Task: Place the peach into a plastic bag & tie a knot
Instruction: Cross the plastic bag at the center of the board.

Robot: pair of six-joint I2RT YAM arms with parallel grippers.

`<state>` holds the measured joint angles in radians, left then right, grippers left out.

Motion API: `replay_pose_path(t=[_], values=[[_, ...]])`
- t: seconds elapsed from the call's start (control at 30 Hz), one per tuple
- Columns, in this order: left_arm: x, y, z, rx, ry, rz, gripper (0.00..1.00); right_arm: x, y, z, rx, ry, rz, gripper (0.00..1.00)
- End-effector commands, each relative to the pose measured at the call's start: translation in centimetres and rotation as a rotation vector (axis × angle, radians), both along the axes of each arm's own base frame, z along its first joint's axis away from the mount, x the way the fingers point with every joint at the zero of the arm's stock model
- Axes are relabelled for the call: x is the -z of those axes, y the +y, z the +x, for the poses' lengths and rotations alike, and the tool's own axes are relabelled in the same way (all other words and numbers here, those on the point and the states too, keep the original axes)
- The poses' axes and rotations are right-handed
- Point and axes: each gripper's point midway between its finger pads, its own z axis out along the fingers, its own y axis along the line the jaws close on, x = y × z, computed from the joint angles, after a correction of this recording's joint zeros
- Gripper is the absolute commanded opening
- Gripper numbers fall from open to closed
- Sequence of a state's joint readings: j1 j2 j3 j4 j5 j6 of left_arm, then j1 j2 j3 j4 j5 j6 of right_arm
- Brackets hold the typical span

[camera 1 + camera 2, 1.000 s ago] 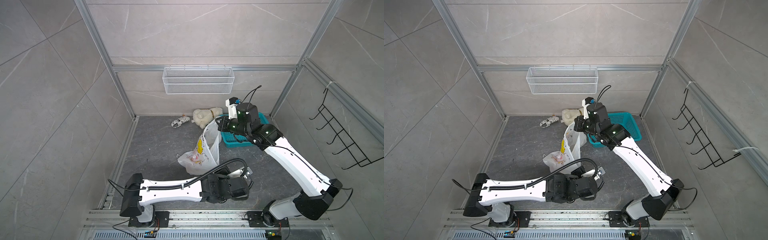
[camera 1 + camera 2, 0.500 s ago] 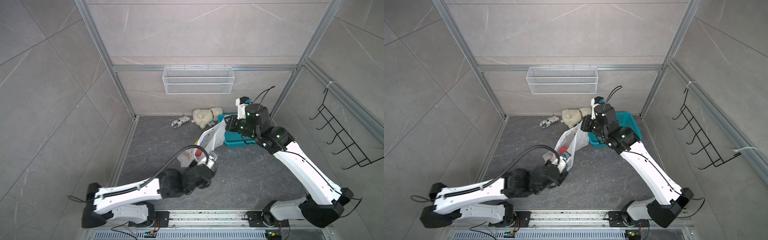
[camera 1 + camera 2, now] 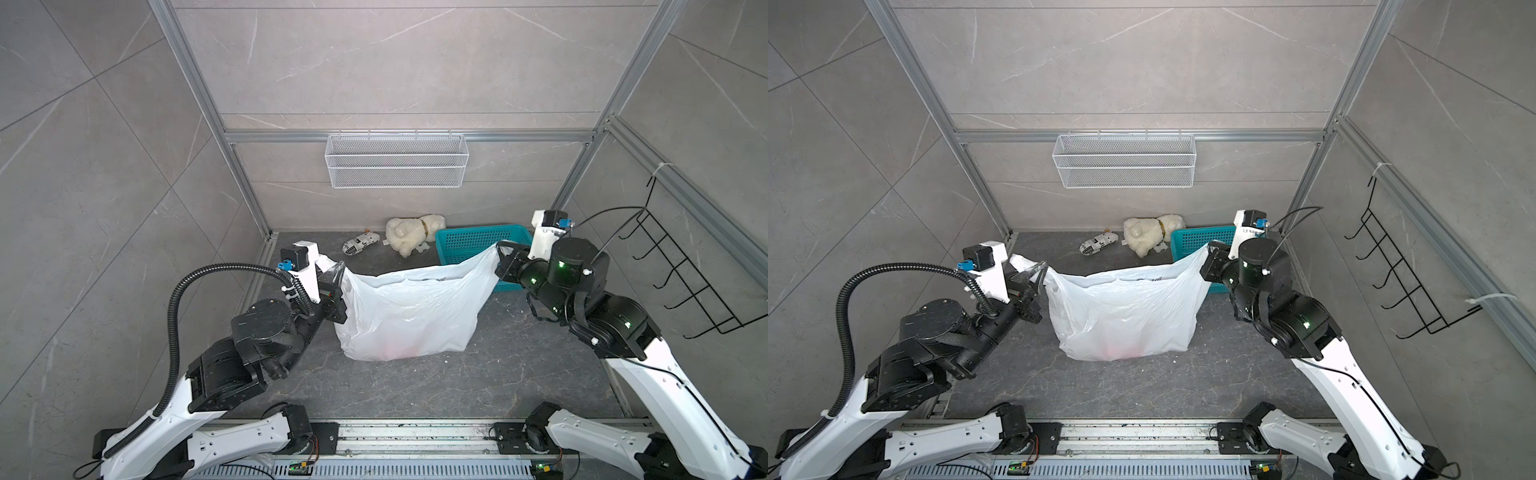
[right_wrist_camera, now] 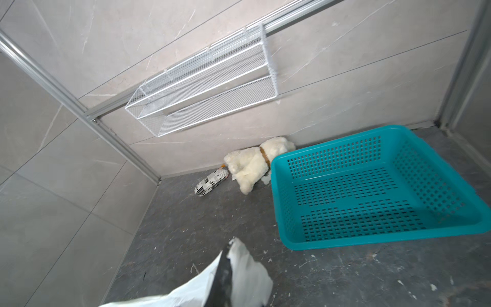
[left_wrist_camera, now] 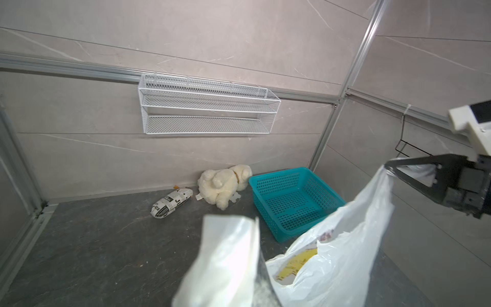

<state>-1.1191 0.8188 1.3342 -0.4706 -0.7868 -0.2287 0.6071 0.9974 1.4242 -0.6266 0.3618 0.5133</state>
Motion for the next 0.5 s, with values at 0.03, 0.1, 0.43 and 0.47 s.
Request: replay_pose_path(t=[0.03,0.1,0.43,0.47], values=[[-0.4,3.5,1.7,-0.207,0.002,-0.017,0.0,1.1,-2.4,0.0,0.124,-0.01,-0.024,0.0],[2.0,3.6,3.1,-0.244,0.074,0.02,0.0,3.5,-2.9,0.4,0.163,0.056,-0.092,0.0],[15.4,5.1,11.4,-0.154,0.635,-0.291,0.0,13.0,-1.0,0.6,0.087,0.259,-0.104,0.0],[16.1,5.1,11.9,-0.145,0.652,-0.325,0.0,14.1,-0.8,0.5,0.079,0.283,-0.105,0.0]])
